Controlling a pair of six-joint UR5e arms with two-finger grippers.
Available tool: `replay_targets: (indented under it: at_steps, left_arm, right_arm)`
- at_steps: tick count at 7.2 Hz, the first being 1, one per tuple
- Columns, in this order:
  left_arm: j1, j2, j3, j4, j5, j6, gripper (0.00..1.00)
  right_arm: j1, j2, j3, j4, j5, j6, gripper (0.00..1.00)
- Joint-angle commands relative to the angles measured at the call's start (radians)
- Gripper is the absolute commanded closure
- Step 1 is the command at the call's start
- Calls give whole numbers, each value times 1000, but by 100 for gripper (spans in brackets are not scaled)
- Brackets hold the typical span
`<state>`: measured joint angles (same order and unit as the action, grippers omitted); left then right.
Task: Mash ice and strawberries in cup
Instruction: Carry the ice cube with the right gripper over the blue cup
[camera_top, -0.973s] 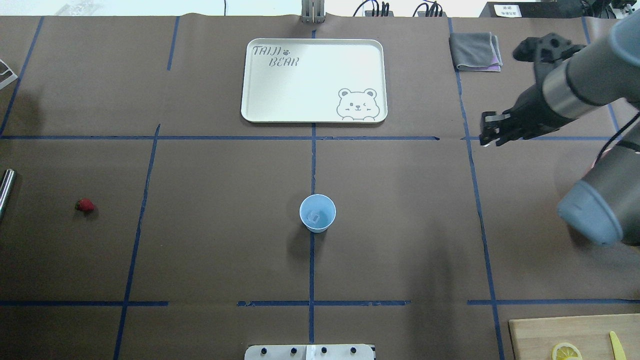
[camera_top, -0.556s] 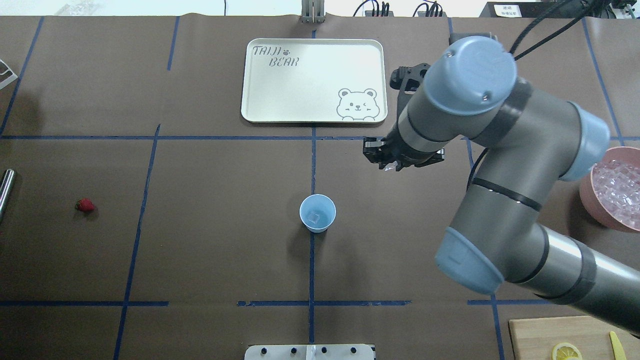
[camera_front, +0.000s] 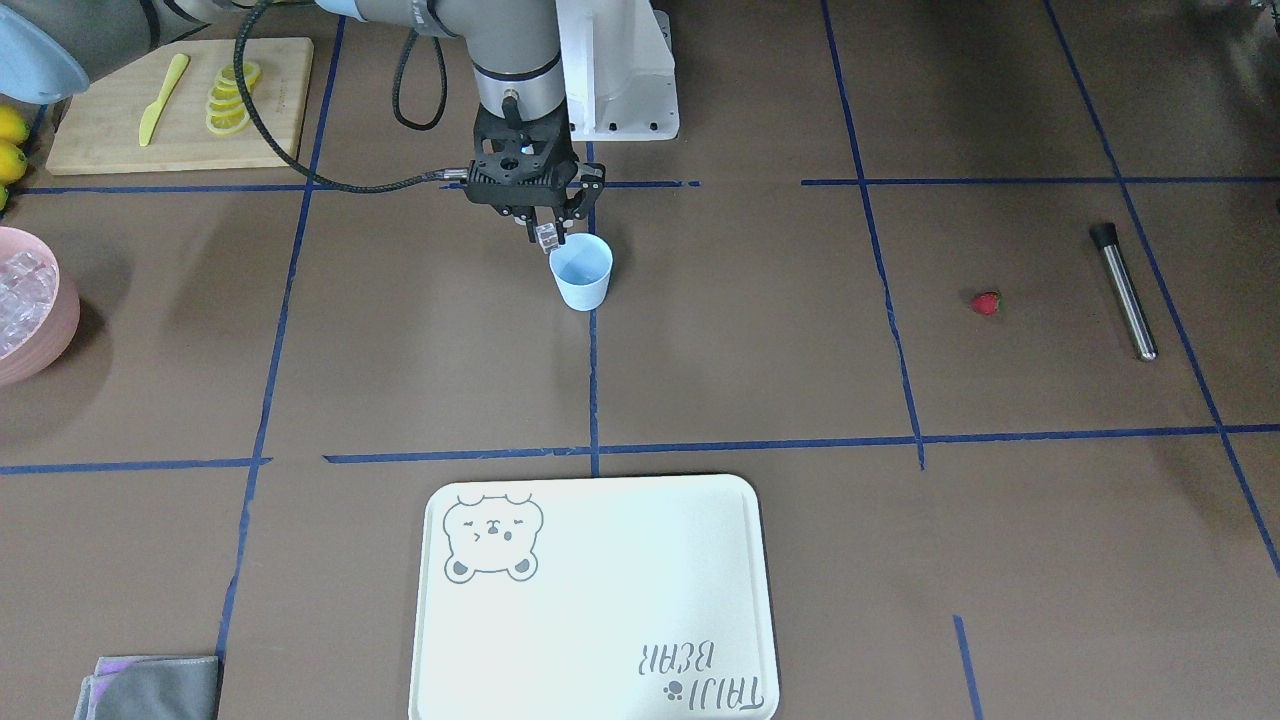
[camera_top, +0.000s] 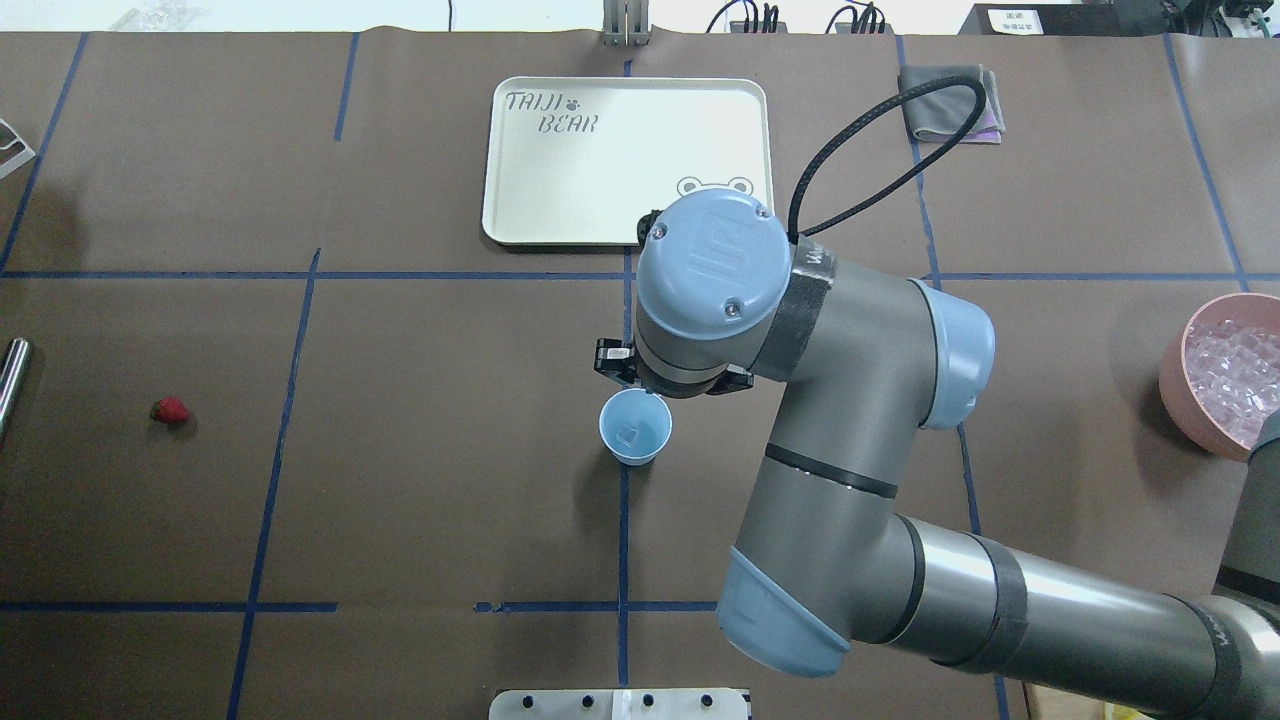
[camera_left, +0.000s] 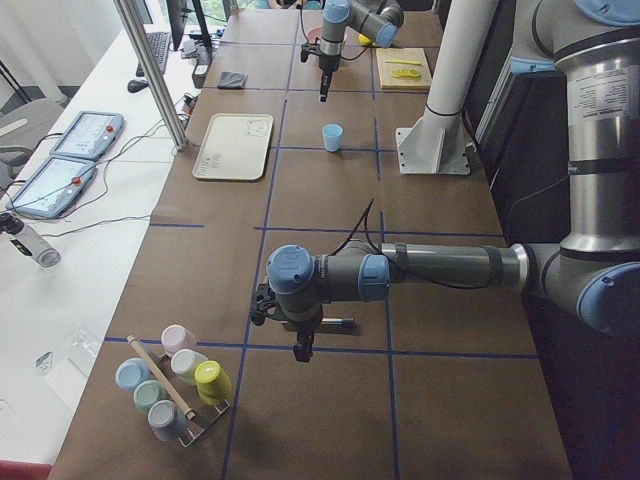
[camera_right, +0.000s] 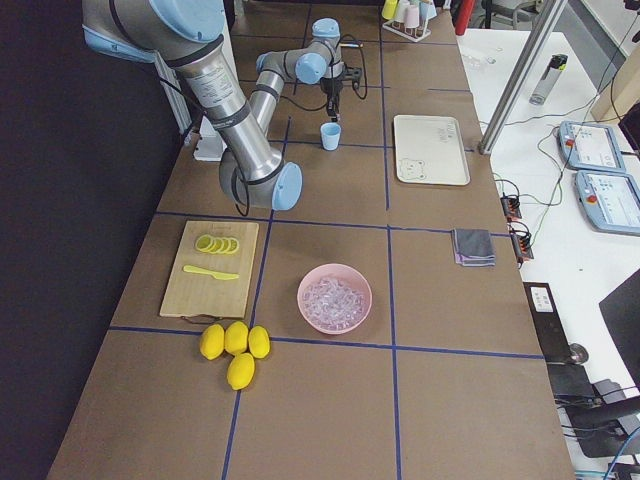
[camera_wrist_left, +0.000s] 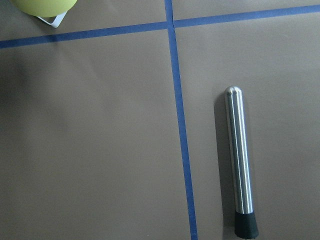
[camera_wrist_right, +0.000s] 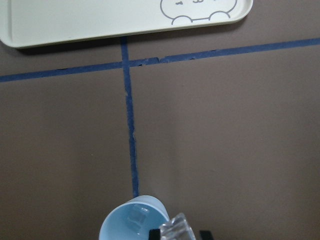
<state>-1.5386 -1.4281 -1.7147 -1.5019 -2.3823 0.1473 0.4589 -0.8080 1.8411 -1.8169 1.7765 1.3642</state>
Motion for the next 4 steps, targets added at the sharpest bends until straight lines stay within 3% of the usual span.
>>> replay_targets:
  at_steps: [1,3,4]
  left_arm:
    - [0,0,1,0,0,0,0]
    - [0,0,1,0,0,0,0]
    - [0,0,1,0,0,0,0]
  right_arm:
    - [-49,7,-61,66,-48,41,81]
    - [-57,9,-80,77,-49,49,79]
    - [-60,4,-80,77,-49,47,40]
